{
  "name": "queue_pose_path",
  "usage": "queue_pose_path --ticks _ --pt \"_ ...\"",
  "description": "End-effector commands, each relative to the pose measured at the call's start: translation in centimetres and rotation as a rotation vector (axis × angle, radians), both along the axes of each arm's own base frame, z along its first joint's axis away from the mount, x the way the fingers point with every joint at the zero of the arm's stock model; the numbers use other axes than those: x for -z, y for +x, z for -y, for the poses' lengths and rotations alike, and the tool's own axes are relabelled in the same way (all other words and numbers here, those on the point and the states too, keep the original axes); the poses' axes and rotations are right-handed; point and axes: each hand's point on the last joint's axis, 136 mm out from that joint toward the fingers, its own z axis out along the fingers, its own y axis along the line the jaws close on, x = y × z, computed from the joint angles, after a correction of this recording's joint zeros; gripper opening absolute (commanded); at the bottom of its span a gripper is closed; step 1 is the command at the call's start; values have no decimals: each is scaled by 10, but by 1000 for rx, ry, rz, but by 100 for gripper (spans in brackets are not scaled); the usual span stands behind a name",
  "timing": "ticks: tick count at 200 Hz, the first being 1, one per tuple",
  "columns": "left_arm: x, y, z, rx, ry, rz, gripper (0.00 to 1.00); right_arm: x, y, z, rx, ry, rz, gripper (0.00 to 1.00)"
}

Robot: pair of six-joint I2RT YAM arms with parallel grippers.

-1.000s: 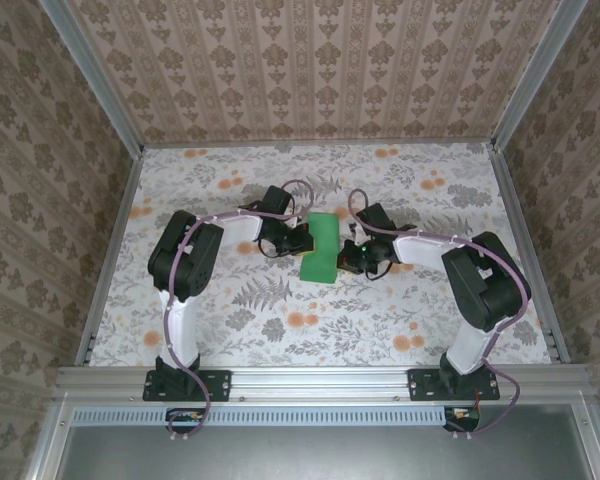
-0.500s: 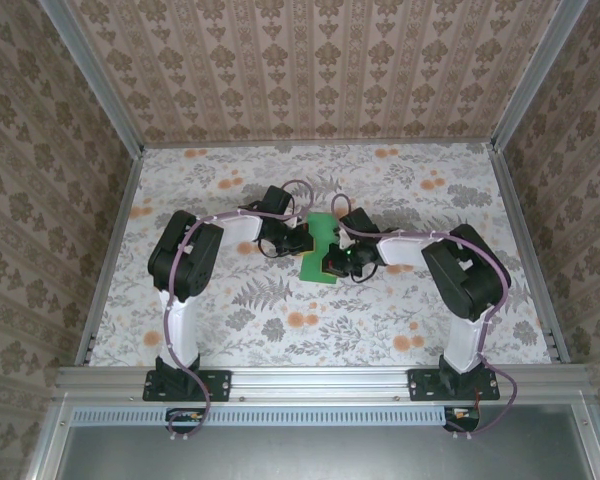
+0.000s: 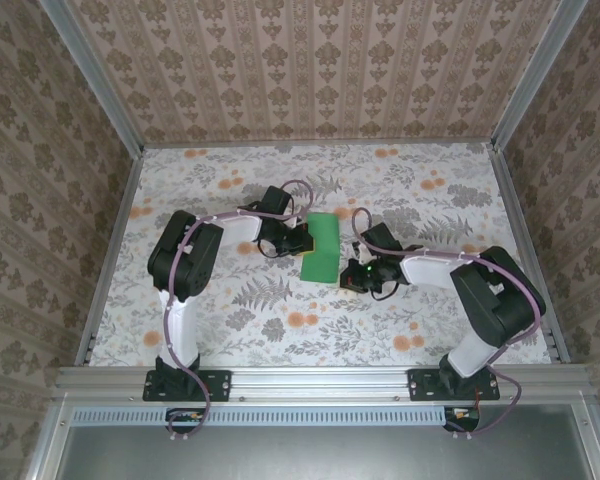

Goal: Fold a paper plane with a square sheet of paper (pick it up from the middle)
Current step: Fold the square sheet of paper in half at the center of the table.

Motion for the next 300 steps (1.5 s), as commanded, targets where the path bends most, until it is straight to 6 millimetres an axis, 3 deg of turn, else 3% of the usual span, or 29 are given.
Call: queue_pose_path --ticks 1,26,60,91,125,165,191,214,245,269,300 --pt "111 -74 -84 -33 431 -267 0 -32 33 -2 31 2 100 0" --pt "109 -74 -82 -31 420 -275 0 -43 73 -16 54 23 155 0" --pt "105 -72 -77 -28 408 -278 0 -32 114 -35 67 61 157 0" --pt "104 -72 -77 -26 412 -279 0 -20 139 -36 89 78 153 0" --pt "104 -74 -82 -29 431 -282 0 5 146 -25 121 60 109 0" --pt "108 -81 -89 -31 455 -297 0 24 156 17 218 -3 98 0" --pt "107 -82 -89 -30 449 -294 0 22 168 37 240 -57 122 0" --pt "106 -81 -88 -30 446 -290 0 0 177 35 221 -42 161 0" --pt "105 -80 -87 -31 442 -286 0 -32 170 10 182 67 215 0" --pt "105 -79 -87 -31 440 -287 0 -31 160 -9 153 99 201 0" --pt "106 -80 -88 -31 444 -287 0 -13 162 -24 139 104 148 0"
